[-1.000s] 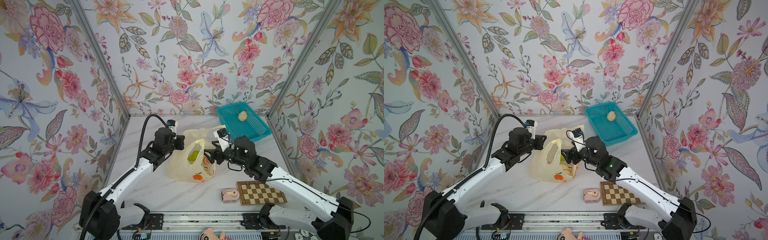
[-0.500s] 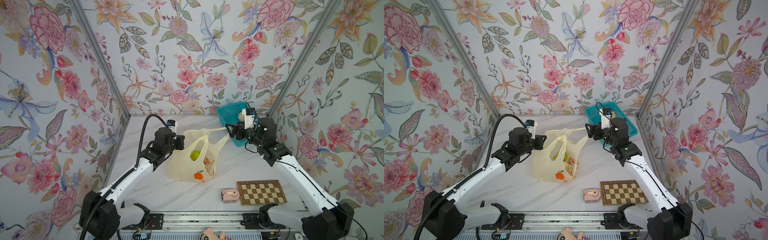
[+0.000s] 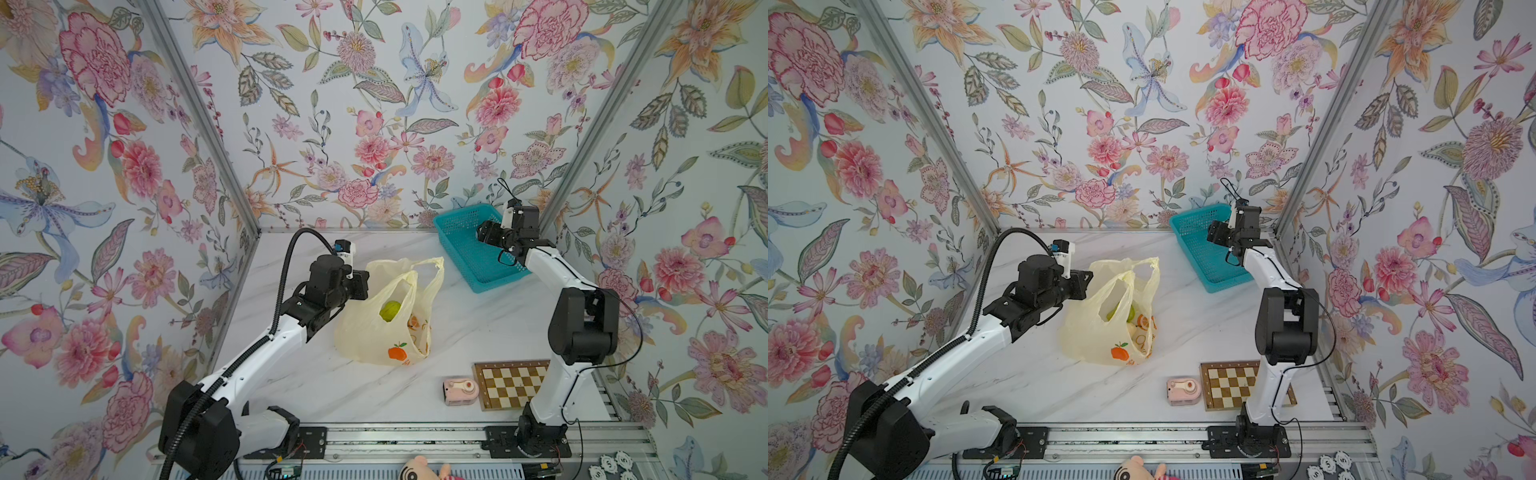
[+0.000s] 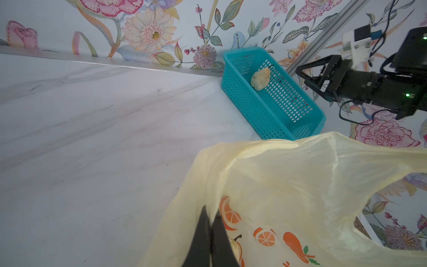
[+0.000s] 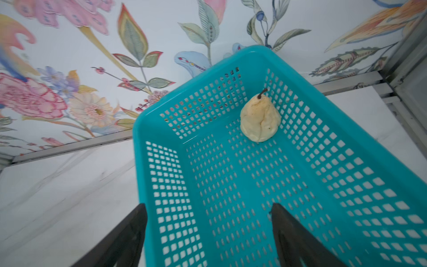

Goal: Place the pears into plastic bags & tie knots
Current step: Pick up the pear from the basket.

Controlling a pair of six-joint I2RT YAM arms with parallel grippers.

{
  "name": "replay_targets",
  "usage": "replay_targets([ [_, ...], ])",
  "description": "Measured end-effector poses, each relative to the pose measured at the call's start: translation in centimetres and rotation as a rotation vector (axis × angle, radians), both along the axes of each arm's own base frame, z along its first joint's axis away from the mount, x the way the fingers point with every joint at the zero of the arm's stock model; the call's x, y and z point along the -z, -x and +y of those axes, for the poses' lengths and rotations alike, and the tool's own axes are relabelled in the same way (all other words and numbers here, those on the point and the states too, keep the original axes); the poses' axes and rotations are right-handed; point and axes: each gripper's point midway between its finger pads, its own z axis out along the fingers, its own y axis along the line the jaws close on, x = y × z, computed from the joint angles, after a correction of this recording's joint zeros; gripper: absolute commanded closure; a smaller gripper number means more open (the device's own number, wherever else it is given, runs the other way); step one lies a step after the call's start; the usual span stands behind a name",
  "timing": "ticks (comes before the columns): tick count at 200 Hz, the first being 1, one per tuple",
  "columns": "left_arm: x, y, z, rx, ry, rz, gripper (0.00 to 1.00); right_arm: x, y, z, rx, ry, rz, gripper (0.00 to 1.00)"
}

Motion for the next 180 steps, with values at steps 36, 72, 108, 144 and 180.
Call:
replay_targets([
  [36,0.7,-0.2,-0.1,0.0,-0.008,0.015,1.0,4.3,-5.6,-2.3,0.075,0.036,0.027,0.09],
  [72,1.1,-0.3,-0.2,0.0,-0.013,0.025,1.0,8.0,-9.3,-2.8,0.097,0.046,0.044,0.08],
  [108,1.5,-0.5,-0.3,0.003,-0.017,0.036,1.0,10.2,-12.0,-3.0,0.109,0.05,0.029,0.09],
  [144,1.4,-0.5,-0.4,0.002,-0.016,0.035,1.0,12.0,-12.8,-3.5,0.133,0.063,0.036,0.21],
  [180,1.3,-0.6,-0.4,0.003,-0.017,0.034,1.0,12.4,-12.7,-3.7,0.137,0.069,0.042,0.4],
])
